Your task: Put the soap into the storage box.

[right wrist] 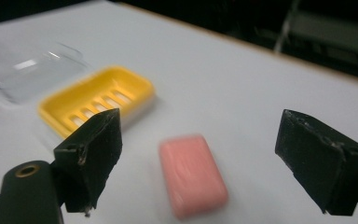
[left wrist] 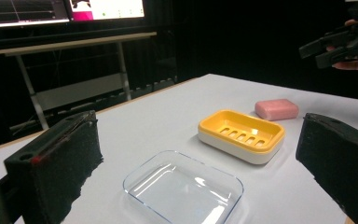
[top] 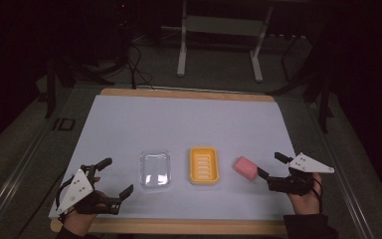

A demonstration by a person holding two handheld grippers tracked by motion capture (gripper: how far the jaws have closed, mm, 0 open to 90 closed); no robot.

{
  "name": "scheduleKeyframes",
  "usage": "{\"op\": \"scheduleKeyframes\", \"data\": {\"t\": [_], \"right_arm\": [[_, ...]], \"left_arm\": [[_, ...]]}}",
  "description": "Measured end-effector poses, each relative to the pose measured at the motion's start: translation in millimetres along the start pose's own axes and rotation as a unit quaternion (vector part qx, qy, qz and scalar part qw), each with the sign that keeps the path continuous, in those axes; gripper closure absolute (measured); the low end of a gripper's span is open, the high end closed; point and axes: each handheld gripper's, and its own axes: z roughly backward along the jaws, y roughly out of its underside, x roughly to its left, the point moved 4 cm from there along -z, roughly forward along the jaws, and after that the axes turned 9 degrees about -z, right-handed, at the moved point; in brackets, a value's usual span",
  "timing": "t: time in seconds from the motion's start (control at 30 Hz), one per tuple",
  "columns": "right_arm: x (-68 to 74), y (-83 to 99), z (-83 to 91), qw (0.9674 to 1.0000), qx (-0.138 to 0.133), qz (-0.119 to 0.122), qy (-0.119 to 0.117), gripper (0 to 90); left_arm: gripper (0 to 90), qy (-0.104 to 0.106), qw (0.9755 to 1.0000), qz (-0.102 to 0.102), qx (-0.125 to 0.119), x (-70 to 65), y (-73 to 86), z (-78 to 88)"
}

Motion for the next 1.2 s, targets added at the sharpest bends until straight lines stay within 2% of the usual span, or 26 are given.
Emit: {"op": "scheduleKeyframes", "data": {"t": [0.07,0.13,0.17,0.23,0.27,0.33,0.43,0.47,0.5,0.53,0.57,0.6,0.67,0.77,0.8,0.87,0.9,0.93,0.97,1.0,1.03,1.07,1.1,1.13,1.17,1.2], "right_arm": [[-4.1,3.4,-3.8,0.9995,0.026,-0.007,0.015,14.4],[-5.0,5.0,-5.3,0.9990,0.034,-0.006,0.026,14.4],[-5.5,7.2,-9.4,0.9975,0.058,0.000,0.040,14.4],[-5.7,9.5,-12.5,0.9950,0.078,0.009,0.062,14.4],[-5.7,9.5,-12.5,0.9950,0.078,0.009,0.062,14.4],[-6.4,13.8,-17.0,0.9909,0.118,-0.006,0.065,14.3],[-8.5,18.8,-21.4,0.9822,0.171,-0.005,0.078,14.2],[-9.2,20.8,-22.7,0.9793,0.188,-0.011,0.073,13.7],[-9.2,20.8,-22.7,0.9793,0.188,-0.011,0.073,13.7],[-10.5,23.4,-24.2,0.9754,0.209,-0.017,0.068,13.6],[-11.2,24.7,-24.6,0.9734,0.217,-0.020,0.070,13.6],[-11.9,27.4,-24.9,0.9680,0.240,-0.032,0.064,13.3],[-12.5,27.8,-24.5,0.9665,0.246,-0.034,0.066,13.3],[-13.7,27.8,-21.6,0.9584,0.275,-0.046,0.062,13.4],[-13.7,27.8,-21.6,0.9584,0.275,-0.046,0.062,13.4],[-14.0,28.4,-20.8,0.9521,0.296,-0.050,0.060,13.6],[-13.4,30.5,-20.9,0.9428,0.324,-0.054,0.055,13.7],[-13.4,30.5,-20.9,0.9428,0.324,-0.054,0.055,13.7],[-13.1,31.6,-20.9,0.9377,0.338,-0.058,0.054,14.1],[-12.7,33.1,-21.4,0.9306,0.357,-0.059,0.052,14.2],[-12.7,33.7,-21.6,0.9269,0.367,-0.058,0.053,14.5],[-12.3,34.8,-22.2,0.9177,0.390,-0.055,0.052,15.0],[-11.7,35.2,-22.4,0.9132,0.401,-0.055,0.049,15.0],[-11.1,35.4,-22.8,0.9101,0.408,-0.055,0.046,15.1],[-11.1,35.4,-22.8,0.9101,0.408,-0.055,0.046,15.1],[-10.6,35.5,-22.8,0.9059,0.418,-0.055,0.044,15.1]], "left_arm": [[0.2,0.000,1.0000,0.000,0.000,-0.2,-0.1,0.0],[0.2,0.000,1.0000,0.000,0.001,-0.1,0.1,0.0],[0.2,-0.001,1.0000,0.000,0.002,0.0,0.2,-0.1],[0.2,-0.001,1.0000,0.000,0.003,0.1,0.4,-0.2],[0.2,-0.001,1.0000,0.000,0.003,0.1,0.4,-0.2],[0.2,-0.001,1.0000,0.000,0.003,0.1,0.4,-0.3],[0.2,0.000,1.0000,0.001,0.003,0.1,0.5,-0.4],[0.2,0.000,1.0000,0.001,0.003,0.1,0.5,-0.4],[0.2,-0.001,1.0000,0.001,0.003,0.0,0.5,-0.5],[0.2,-0.001,1.0000,0.001,0.004,0.0,0.5,-0.5],[0.2,-0.001,1.0000,0.001,0.004,0.0,0.6,-0.6],[0.2,-0.001,1.0000,0.002,0.004,0.0,0.6,-0.7],[0.2,-0.001,1.0000,0.002,0.005,0.0,0.9,-1.1],[0.2,0.001,1.0000,0.003,0.007,-0.1,1.3,-1.7],[0.2,0.001,1.0000,0.002,0.008,-0.1,1.4,-1.8],[0.2,0.002,1.0000,0.003,0.009,-0.3,1.4,-1.9],[0.2,0.002,1.0000,0.002,0.009,-0.3,1.4,-1.9],[0.2,0.002,1.0000,0.003,0.009,-0.3,1.4,-1.9],[0.2,0.002,1.0000,0.003,0.009,-0.2,1.4,-1.9],[0.2,0.002,1.0000,0.003,0.009,-0.2,1.5,-1.9],[0.2,0.002,1.0000,0.003,0.009,-0.2,1.5,-1.9],[0.2,0.003,1.0000,0.003,0.009,-0.2,1.5,-1.8],[0.2,0.003,1.0000,0.003,0.008,-0.2,1.5,-1.8],[0.2,0.003,1.0000,0.003,0.009,-0.3,1.5,-1.8],[0.2,0.003,1.0000,0.003,0.008,-0.4,1.4,-1.8],[0.2,0.003,1.0000,0.003,0.009,-0.4,1.5,-1.9]]}}
